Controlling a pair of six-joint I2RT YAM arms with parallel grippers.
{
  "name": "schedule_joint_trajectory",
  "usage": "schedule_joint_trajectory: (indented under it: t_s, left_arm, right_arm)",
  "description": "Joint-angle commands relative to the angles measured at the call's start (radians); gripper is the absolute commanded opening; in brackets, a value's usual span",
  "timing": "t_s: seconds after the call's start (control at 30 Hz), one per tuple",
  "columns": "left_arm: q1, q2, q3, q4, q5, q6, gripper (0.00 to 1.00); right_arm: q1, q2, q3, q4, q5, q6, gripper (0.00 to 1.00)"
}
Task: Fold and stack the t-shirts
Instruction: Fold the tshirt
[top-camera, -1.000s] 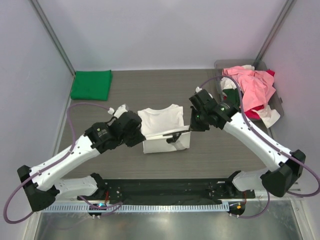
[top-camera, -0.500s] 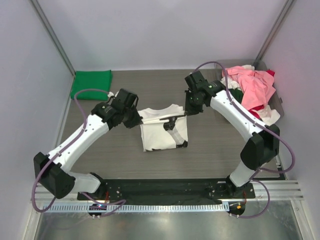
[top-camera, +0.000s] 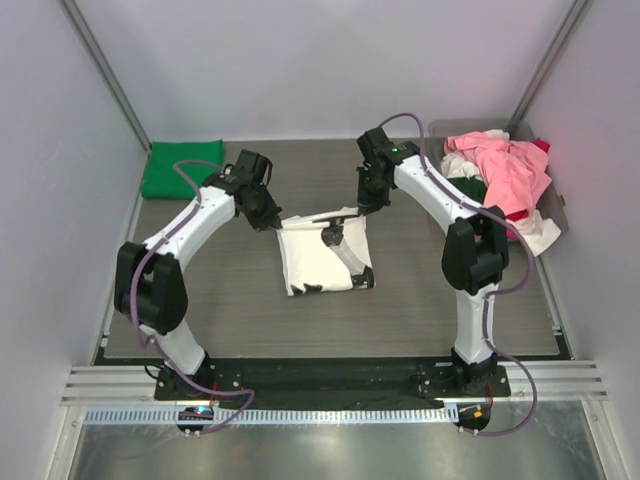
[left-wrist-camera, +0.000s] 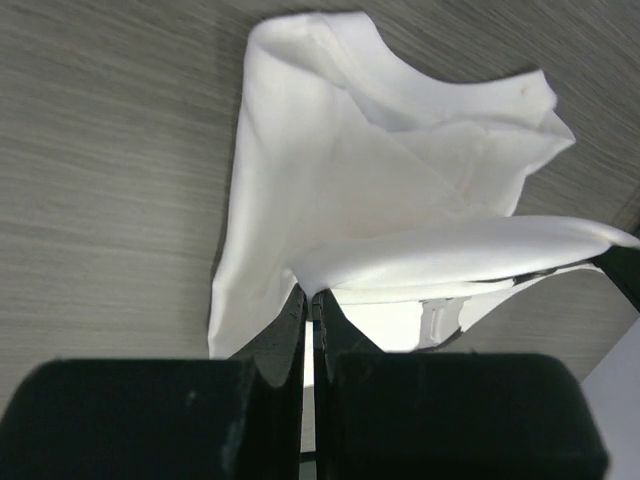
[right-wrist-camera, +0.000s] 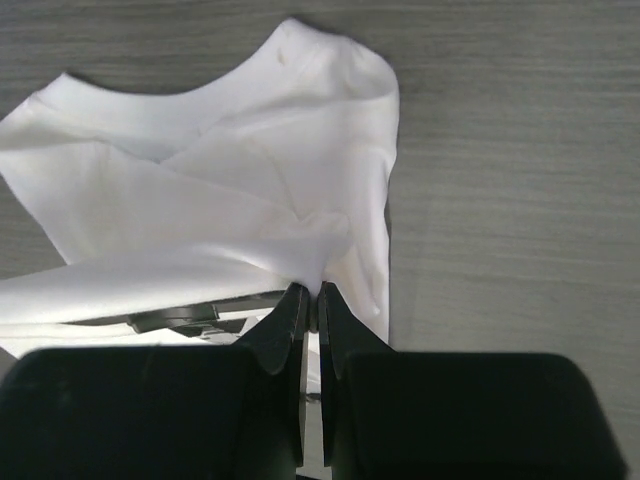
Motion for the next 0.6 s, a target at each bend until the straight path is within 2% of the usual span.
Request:
schedule_joint_trajectory:
  t_s: [0.0,0.1,0.13,0.17,0.2,0.23,0.27,0.3,0.33,0.4,0.43,0.57]
  left_arm:
    - [0.072,0.099,0.068,-0.013,-0.031,0.085,0.0]
    - [0.113,0.244,0.201,-0.021,0.016,0.115,0.01]
    - [0.128,0.28,0.232,-0.028,0.021,0.123,0.05]
    - [0.138,0.317,0.273,-0.018,0.038,0.138,0.11]
    - [0.145,0.399,0.31,-0.01,0.087,0.158,0.22]
    - [0.162,0.438,0.424,-0.03,0.093,0.184,0.47]
    - [0.17,0.482,0.481,-0.097,0.096,0.197,0.55]
    - [0.176,0.539,0.534,-0.128,0.099,0.21,0.6]
    - [0.185,0.555,0.586,-0.159,0.092,0.232,0.65]
    - [0.188,0.519,0.623,-0.203,0.072,0.247,0.68]
    - [0.188,0.486,0.599,-0.194,0.061,0.252,0.68]
    - [0.188,0.273,0.317,0.02,0.119,0.235,0.68]
  right_arm:
    - [-0.057,0.082,0.111,-0.011,0.086,-0.043,0.01]
    - [-0.076,0.202,0.305,-0.033,0.074,-0.031,0.02]
    - [-0.082,0.272,0.353,-0.042,0.064,-0.024,0.05]
    - [-0.096,0.306,0.408,-0.056,0.063,-0.017,0.14]
    - [-0.099,0.344,0.463,-0.074,0.062,-0.001,0.44]
    - [-0.106,0.374,0.566,-0.102,0.054,0.007,0.58]
    - [-0.111,0.413,0.606,-0.114,0.028,0.012,0.67]
    - [-0.119,0.417,0.634,-0.129,0.028,0.016,0.74]
    - [-0.12,0.409,0.631,-0.131,0.028,0.019,0.75]
    - [-0.119,0.325,0.562,-0.105,-0.004,0.01,0.76]
    - [-0.119,0.275,0.436,-0.081,0.002,-0.002,0.77]
    - [-0.12,0.048,0.101,0.024,0.01,-0.013,0.76]
